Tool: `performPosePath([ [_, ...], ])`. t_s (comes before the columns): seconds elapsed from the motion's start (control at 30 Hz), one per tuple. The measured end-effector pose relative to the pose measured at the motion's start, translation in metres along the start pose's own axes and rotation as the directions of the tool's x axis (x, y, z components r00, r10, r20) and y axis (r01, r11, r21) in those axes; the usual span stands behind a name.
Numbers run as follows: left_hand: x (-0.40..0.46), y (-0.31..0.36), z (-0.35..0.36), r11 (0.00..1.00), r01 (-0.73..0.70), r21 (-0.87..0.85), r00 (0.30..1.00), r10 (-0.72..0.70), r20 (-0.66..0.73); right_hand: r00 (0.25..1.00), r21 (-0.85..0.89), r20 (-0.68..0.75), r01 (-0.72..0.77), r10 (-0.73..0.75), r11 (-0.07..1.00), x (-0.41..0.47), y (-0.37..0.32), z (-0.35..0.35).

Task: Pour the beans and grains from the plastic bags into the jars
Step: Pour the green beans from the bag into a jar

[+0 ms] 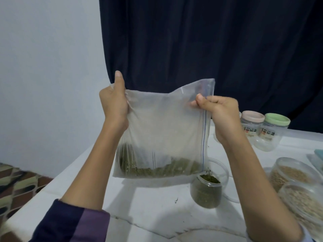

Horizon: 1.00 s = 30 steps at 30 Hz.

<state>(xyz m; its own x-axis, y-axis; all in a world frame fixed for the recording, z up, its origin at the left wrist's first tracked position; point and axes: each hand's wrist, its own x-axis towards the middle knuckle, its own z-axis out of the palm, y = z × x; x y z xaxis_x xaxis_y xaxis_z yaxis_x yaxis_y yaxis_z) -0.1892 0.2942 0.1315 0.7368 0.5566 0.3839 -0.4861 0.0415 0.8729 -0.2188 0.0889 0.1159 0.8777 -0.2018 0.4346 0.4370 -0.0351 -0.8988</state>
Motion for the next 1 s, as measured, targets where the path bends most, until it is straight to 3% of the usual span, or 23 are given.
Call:
performPosePath([
  [1.0,0.001,0.01,0.001,1.0,-0.018,0.01,1.0,0.018,-0.02,0.999,-0.034,0.031,-0.019,0.02,0.999,0.011,-0.001,-0.005],
])
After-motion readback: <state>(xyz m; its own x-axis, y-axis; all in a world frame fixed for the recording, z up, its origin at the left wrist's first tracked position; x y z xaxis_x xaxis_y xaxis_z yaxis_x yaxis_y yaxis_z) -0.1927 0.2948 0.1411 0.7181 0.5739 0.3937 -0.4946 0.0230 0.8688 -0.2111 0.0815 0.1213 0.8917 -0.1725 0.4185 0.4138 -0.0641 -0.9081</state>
